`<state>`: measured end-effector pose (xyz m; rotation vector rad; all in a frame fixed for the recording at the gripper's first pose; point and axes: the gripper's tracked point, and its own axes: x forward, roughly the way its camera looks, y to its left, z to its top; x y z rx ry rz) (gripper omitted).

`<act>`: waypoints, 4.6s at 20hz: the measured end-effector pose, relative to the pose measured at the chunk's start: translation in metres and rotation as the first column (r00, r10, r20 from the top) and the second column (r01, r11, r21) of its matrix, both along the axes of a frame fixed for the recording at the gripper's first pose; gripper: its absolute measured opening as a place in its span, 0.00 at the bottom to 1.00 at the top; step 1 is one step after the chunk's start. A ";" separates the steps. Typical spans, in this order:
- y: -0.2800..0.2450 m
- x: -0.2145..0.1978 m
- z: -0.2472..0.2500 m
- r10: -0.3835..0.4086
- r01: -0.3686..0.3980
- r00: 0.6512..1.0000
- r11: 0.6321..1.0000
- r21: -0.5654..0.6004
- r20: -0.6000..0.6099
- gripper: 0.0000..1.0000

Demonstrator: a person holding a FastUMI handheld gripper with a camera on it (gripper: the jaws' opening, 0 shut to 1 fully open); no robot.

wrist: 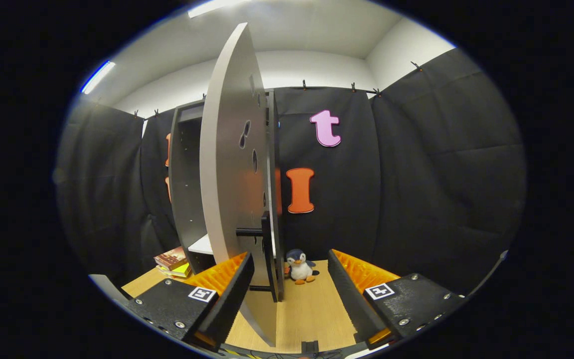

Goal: Open the shoe cabinet door, grab the shoes and put them into the shoe cabinet, then close the shoe cabinet door.

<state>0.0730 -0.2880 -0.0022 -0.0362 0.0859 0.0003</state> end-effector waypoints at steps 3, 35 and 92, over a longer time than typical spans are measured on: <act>-0.004 0.008 -0.001 0.010 -0.010 1.000 1.000 0.028 -0.010 0.93; 0.148 0.046 0.004 0.072 -0.072 0.995 0.997 0.003 0.064 0.89; 0.316 0.191 -0.016 -0.013 0.019 0.991 0.999 -0.043 0.130 0.96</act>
